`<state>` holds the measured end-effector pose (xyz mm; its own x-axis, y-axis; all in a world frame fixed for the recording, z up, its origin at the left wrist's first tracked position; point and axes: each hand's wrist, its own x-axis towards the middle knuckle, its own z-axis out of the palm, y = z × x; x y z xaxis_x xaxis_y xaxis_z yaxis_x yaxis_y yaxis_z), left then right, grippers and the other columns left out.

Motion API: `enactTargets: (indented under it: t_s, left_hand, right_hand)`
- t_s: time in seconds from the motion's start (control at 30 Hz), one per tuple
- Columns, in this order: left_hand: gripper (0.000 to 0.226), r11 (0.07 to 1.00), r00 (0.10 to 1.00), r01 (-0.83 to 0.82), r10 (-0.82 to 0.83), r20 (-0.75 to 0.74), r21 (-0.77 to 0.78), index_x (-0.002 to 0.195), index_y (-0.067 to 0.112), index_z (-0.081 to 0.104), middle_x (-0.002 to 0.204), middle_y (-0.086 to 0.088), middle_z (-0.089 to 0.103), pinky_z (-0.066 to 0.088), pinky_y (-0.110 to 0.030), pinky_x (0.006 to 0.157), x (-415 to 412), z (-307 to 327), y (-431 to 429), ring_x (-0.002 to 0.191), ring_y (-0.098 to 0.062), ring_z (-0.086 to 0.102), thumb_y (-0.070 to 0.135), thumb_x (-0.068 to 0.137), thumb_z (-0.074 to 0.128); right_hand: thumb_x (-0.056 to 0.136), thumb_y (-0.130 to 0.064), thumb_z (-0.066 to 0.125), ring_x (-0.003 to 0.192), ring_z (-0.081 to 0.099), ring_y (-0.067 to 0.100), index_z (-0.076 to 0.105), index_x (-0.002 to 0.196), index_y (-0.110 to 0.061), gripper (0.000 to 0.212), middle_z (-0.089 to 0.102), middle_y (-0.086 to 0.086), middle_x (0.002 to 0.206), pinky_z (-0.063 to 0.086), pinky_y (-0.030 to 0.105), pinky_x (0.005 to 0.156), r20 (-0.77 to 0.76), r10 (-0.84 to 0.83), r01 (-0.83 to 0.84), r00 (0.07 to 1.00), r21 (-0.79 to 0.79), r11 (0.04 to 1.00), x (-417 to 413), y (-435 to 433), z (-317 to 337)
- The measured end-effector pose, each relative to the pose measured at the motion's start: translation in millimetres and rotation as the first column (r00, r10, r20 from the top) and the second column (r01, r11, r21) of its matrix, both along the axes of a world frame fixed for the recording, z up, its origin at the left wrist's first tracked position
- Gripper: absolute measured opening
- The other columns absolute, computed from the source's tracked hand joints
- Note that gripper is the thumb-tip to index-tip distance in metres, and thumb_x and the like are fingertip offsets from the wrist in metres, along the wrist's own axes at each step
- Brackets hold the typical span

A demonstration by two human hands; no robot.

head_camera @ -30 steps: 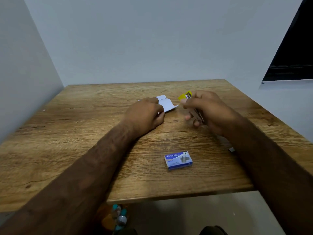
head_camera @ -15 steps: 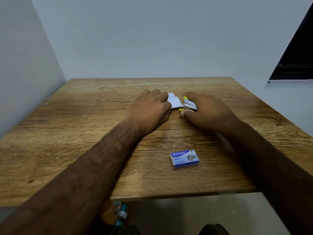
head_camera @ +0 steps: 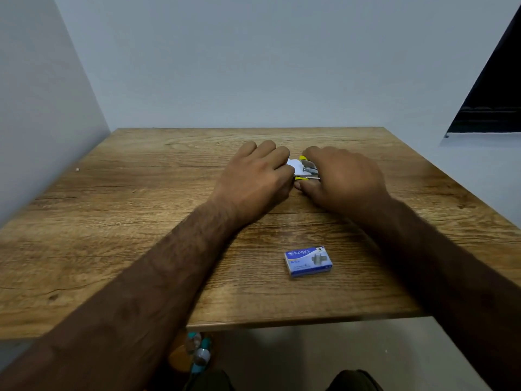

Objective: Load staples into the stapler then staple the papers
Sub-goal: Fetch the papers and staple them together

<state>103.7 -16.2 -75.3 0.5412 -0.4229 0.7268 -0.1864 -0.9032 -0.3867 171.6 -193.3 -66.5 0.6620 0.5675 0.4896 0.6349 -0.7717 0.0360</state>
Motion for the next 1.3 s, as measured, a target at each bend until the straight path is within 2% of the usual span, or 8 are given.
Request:
enactTargets:
  t_s: [0.57,0.67,0.77,0.83,0.9,1.03,1.2,1.3]
  left_hand:
    - [0.025,0.912,0.987,0.085,-0.131,-0.089,-0.401,0.101,0.018,0.077,0.087,-0.007,0.055,0.042,-0.042,0.072,-13,6,4,0.083,-0.028,0.053,0.035,0.098,0.058]
    - [0.022,0.689,0.983,0.134,-0.183,0.008,-0.712,0.104,0.018,0.071,0.084,-0.001,0.054,0.042,-0.032,0.072,-14,8,6,0.079,-0.016,0.054,0.035,0.097,0.059]
    - [0.025,0.182,0.985,0.058,-0.173,0.026,-0.982,0.099,0.022,0.056,0.071,0.004,0.051,0.043,-0.027,0.064,-9,7,6,0.064,-0.008,0.052,0.045,0.091,0.060]
    - [0.036,-0.214,0.977,-0.070,-0.211,-0.023,-0.974,0.099,0.023,0.047,0.069,-0.001,0.052,0.045,-0.034,0.058,-5,7,7,0.059,-0.019,0.053,0.053,0.086,0.062]
    - [0.053,-0.472,0.949,-0.199,-0.311,-0.049,-0.859,0.111,0.012,0.049,0.060,-0.004,0.049,0.042,-0.029,0.043,-4,9,8,0.042,-0.022,0.048,0.054,0.084,0.065]
    - [0.045,-0.574,0.851,-0.388,-0.523,-0.041,-0.721,0.097,0.010,0.051,0.063,-0.005,0.048,0.045,-0.024,0.036,-8,16,1,0.035,-0.020,0.054,0.051,0.087,0.065]
    - [0.064,-0.442,0.596,-0.646,-0.801,-0.049,-0.622,0.109,0.003,0.064,0.088,-0.017,0.072,0.058,-0.031,0.053,-13,21,-4,0.066,-0.033,0.074,0.060,0.079,0.068]
    - [0.042,-0.554,0.666,-0.564,-0.744,0.060,-0.612,0.104,0.011,0.068,0.081,-0.009,0.071,0.057,-0.027,0.054,-10,20,-8,0.062,-0.025,0.073,0.048,0.086,0.069]
  right_hand:
    - [0.088,-0.051,0.055,0.085,0.064,0.027,0.062,0.113,-0.034,0.032,0.065,-0.003,0.093,0.037,0.033,0.062,0.103,0.059,-0.068,0.993,0.093,0.993,-6,-6,6]
    - [0.089,-0.050,0.055,0.085,0.065,0.027,0.063,0.117,-0.033,0.034,0.066,-0.003,0.094,0.045,0.035,0.064,0.117,0.046,-0.059,0.992,0.107,0.993,-6,-8,7]
    - [0.090,-0.047,0.055,0.085,0.066,0.027,0.063,0.122,-0.031,0.037,0.067,-0.003,0.097,0.049,0.036,0.065,0.132,0.040,-0.058,0.990,0.137,0.989,-6,-9,7]
    - [0.091,-0.046,0.056,0.083,0.067,0.028,0.062,0.126,-0.030,0.039,0.067,-0.002,0.099,0.050,0.036,0.064,0.165,0.040,-0.066,0.986,0.154,0.986,-6,-7,7]
    - [0.090,-0.046,0.056,0.080,0.068,0.030,0.062,0.128,-0.030,0.041,0.067,-0.001,0.100,0.048,0.036,0.062,0.202,0.021,-0.058,0.979,0.176,0.983,-6,-6,7]
    - [0.089,-0.045,0.060,0.078,0.069,0.034,0.062,0.128,-0.029,0.043,0.068,0.001,0.101,0.044,0.035,0.059,0.255,-0.019,-0.035,0.967,0.206,0.978,-7,-3,7]
    - [0.087,-0.040,0.064,0.068,0.068,0.034,0.065,0.127,-0.025,0.043,0.069,0.002,0.096,0.046,0.035,0.053,0.290,-0.010,-0.053,0.957,0.208,0.977,-13,3,8]
    - [0.085,-0.038,0.065,0.064,0.068,0.034,0.067,0.126,-0.024,0.044,0.070,0.002,0.094,0.046,0.033,0.049,0.306,0.014,-0.076,0.952,0.191,0.979,-18,7,6]
